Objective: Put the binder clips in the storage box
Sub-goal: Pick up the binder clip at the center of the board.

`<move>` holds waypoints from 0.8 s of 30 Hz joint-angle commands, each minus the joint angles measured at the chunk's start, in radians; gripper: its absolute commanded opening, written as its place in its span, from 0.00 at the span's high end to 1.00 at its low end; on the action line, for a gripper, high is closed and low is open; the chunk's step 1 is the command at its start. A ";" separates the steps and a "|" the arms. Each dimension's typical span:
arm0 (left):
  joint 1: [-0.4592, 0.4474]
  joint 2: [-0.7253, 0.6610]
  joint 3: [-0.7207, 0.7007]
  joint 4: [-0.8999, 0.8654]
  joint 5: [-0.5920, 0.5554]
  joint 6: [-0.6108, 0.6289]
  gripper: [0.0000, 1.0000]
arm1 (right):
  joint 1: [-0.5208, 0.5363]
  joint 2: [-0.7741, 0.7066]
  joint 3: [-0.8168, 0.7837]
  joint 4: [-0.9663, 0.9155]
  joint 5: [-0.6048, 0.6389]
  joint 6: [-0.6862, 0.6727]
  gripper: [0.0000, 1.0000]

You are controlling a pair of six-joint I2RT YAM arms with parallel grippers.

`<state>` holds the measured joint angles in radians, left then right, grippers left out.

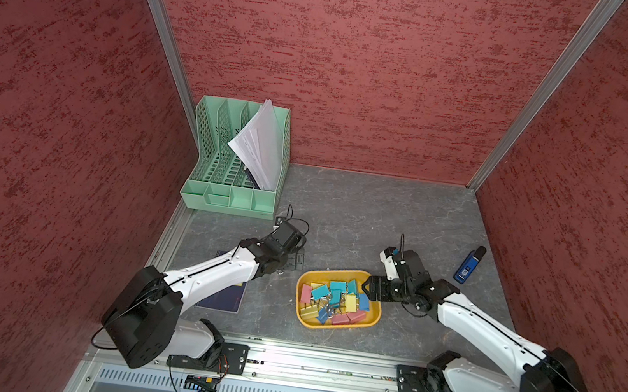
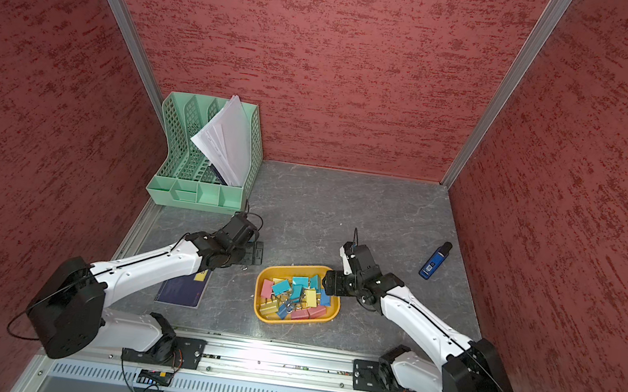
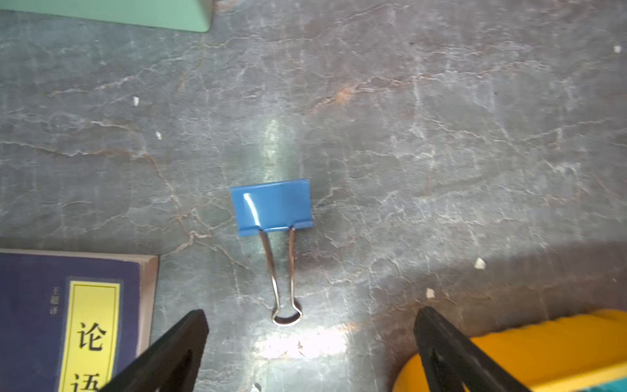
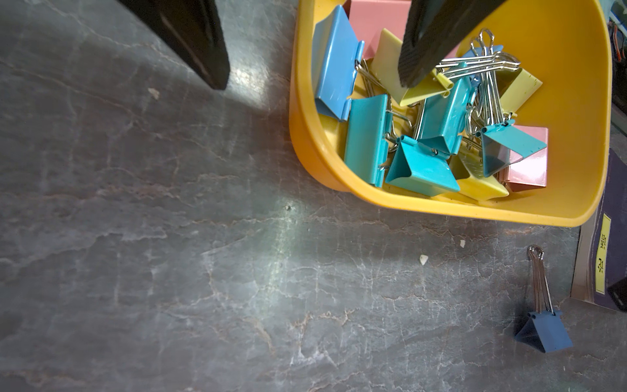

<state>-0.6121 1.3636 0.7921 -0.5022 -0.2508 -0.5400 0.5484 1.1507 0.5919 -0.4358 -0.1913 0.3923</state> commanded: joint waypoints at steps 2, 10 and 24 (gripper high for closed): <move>0.028 0.111 0.040 0.062 -0.029 -0.030 0.00 | 0.010 0.004 0.022 0.025 -0.011 -0.007 0.16; 0.069 0.293 0.137 0.091 -0.034 -0.023 0.00 | 0.010 -0.003 0.019 0.016 -0.011 -0.007 0.16; 0.124 0.341 0.116 0.145 -0.008 -0.008 0.30 | 0.010 -0.008 0.020 -0.002 0.004 -0.017 0.16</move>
<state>-0.4942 1.7077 0.9272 -0.3950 -0.2646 -0.5522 0.5484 1.1538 0.5919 -0.4377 -0.1947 0.3862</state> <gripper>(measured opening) 0.766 0.836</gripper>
